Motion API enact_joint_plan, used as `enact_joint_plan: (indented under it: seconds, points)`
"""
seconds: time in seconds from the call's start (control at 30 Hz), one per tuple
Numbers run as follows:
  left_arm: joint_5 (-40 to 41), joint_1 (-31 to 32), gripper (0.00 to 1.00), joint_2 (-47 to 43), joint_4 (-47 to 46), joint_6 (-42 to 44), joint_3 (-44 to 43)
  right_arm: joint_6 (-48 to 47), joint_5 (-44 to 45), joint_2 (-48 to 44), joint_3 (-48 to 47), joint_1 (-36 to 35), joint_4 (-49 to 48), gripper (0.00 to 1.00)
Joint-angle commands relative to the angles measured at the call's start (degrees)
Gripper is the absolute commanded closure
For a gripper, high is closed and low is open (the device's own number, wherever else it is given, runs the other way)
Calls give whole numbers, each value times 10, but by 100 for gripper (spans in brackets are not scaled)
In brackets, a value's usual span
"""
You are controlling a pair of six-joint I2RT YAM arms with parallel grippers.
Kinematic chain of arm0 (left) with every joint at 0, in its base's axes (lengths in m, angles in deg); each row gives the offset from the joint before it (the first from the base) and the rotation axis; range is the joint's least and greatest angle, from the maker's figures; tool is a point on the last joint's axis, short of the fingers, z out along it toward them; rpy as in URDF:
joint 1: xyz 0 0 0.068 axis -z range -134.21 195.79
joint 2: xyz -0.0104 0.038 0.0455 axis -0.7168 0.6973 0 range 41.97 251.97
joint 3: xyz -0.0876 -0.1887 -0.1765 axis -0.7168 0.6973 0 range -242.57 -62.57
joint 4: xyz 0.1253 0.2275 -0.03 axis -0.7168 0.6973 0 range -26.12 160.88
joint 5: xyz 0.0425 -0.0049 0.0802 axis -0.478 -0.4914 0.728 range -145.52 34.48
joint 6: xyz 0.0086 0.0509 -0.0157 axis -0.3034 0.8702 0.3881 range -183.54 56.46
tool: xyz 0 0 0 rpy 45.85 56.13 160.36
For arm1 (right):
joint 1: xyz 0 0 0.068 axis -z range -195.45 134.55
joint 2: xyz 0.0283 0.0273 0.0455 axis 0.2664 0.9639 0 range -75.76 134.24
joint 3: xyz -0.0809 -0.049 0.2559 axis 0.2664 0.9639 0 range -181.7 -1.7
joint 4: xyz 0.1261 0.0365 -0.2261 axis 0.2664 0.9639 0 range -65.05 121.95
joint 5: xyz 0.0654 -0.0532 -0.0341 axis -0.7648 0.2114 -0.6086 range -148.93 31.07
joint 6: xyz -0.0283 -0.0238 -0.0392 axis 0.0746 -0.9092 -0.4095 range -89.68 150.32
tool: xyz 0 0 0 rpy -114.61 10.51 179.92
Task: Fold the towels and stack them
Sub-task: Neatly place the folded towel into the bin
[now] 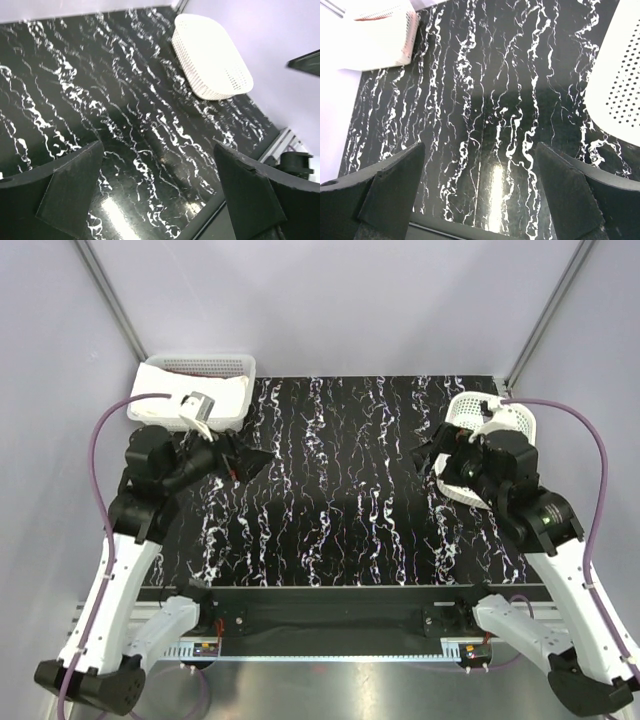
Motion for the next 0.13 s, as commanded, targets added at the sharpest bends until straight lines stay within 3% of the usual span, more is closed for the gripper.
enact_joint_plan:
  seconds: [0.0,0.1]
  points:
    - [-18,2,1,-17,-23,-28,5,-6,13,-7,10,-2,-11,0]
    - [-31,2,1,-21,-35,-44,11,-7,17,3,6,-2,-11,0]
